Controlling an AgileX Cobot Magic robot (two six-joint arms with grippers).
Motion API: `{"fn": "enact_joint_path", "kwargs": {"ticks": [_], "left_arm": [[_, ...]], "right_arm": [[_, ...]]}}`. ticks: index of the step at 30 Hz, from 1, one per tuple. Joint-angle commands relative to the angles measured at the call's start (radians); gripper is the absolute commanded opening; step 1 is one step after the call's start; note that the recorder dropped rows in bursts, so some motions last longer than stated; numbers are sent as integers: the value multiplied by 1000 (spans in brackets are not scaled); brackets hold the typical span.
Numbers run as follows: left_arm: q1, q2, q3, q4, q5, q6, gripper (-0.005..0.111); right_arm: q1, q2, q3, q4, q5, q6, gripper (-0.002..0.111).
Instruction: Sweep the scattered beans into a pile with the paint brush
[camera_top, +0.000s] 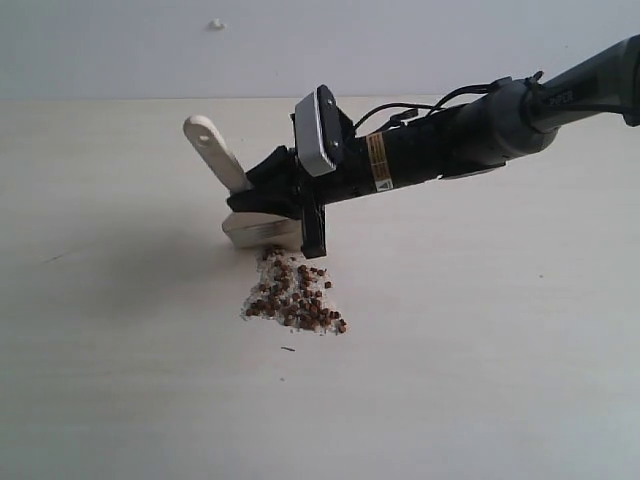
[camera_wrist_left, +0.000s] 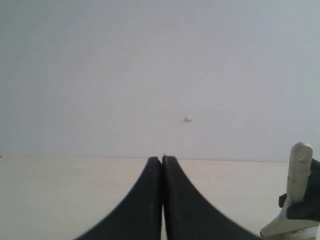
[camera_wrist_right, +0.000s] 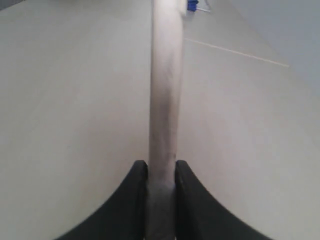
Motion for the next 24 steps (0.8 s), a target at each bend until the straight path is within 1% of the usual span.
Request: {"fn": "enact_joint_path", "kwargs": {"ticks": [1, 4, 6, 12, 16, 19, 21, 24], "left_arm": [[-6, -5, 2, -5, 3, -3, 0], [-6, -5, 2, -5, 3, -3, 0], [-6, -5, 2, -5, 3, -3, 0], [-6, -5, 2, -5, 3, -3, 0], [-6, -5, 2, -5, 3, -3, 0], [-6, -5, 2, -5, 3, -3, 0], [-6, -5, 2, -5, 3, -3, 0], [-6, -5, 2, -5, 3, -3, 0]], "right_arm": [[-6, 2, -9, -150, -67, 99, 0], [-6, 2, -9, -206, -117, 139, 0], [-6, 2, -9, -217, -117, 140, 0], [-6, -18, -9, -176, -117, 137, 0], [-6, -87, -9, -145, -90, 138, 0], [-6, -138, -9, -145, -33, 229, 0], [-6, -168, -9, -145, 57, 312, 0], [-6, -209, -7, -156, 313, 481, 0]]}}
